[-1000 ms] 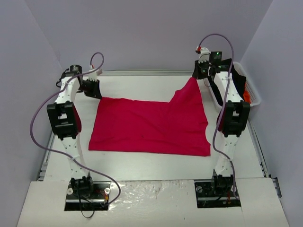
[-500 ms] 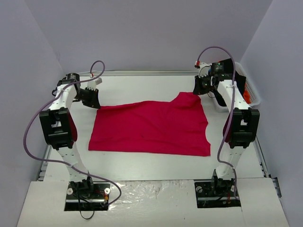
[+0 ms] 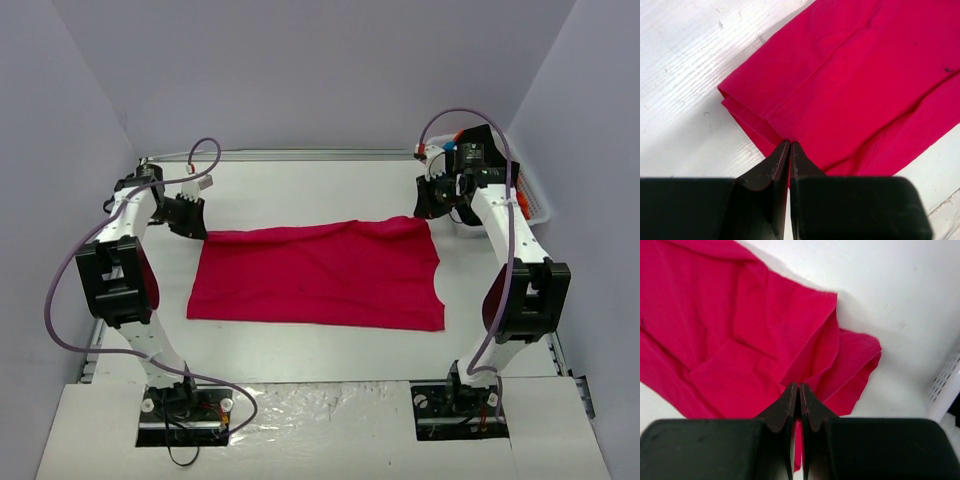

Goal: Fold and stack the t-shirts
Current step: Fold the other side of the tshirt into a rectangle

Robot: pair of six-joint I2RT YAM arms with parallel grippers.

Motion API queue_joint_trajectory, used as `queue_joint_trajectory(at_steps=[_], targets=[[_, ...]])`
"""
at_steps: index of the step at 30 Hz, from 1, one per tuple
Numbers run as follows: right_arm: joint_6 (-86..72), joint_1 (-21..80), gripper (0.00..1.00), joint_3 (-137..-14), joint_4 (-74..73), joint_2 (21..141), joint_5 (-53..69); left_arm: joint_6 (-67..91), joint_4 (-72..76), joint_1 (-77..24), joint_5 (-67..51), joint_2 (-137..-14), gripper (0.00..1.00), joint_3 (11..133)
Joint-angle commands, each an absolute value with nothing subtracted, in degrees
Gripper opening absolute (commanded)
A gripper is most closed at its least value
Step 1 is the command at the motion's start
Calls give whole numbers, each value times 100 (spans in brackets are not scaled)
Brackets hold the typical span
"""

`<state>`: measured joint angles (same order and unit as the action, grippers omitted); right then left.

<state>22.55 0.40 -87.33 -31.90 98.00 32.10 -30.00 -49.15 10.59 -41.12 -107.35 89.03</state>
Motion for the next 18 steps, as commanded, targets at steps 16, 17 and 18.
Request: queue_joint_trajectory(at_steps=[16,17,18], targets=[[2953,-263,0,-7621,-4043,8904,2848,-3770,-5203,1661,-4201,-10143,2,8394],[2971,-272,0,-7594,-4043,8842,2839,-3779,-5194,1679,-4201,-10116,2,8376],[2971,-281,0,-7576,-4043,8816,2769,-3788,-5194,1687,-4201,-10108,2,8341]])
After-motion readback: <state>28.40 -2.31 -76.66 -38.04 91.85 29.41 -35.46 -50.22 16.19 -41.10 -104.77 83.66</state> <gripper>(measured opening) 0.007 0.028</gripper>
